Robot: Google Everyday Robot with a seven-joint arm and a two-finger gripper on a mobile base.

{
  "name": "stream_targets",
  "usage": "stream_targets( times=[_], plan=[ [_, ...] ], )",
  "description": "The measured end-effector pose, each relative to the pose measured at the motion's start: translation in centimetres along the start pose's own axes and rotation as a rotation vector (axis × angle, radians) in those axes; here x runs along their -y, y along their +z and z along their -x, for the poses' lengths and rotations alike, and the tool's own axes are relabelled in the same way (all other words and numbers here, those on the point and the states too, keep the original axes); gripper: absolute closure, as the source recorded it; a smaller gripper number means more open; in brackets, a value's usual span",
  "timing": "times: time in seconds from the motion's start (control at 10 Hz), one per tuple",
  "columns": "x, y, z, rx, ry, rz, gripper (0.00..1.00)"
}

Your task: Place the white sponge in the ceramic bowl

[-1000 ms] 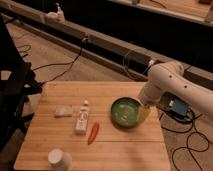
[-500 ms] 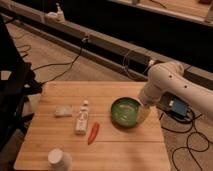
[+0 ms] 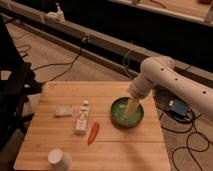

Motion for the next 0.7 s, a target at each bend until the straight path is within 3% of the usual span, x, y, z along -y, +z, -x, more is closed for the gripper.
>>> stream_targets(
  times=[0.1, 0.3, 0.4, 0.7],
  plan=[
    [0.2, 0.6, 2.5, 0.029, -0.036, 0.004, 0.20],
    [-0.4, 1.9, 9.3, 0.132, -0.111, 0.025, 0.20],
    [-1.0, 2.1, 11.2, 0.163, -0.132, 0.036, 0.20],
    [-1.1, 2.2, 11.7, 0.173, -0.136, 0.039, 0.20]
  ],
)
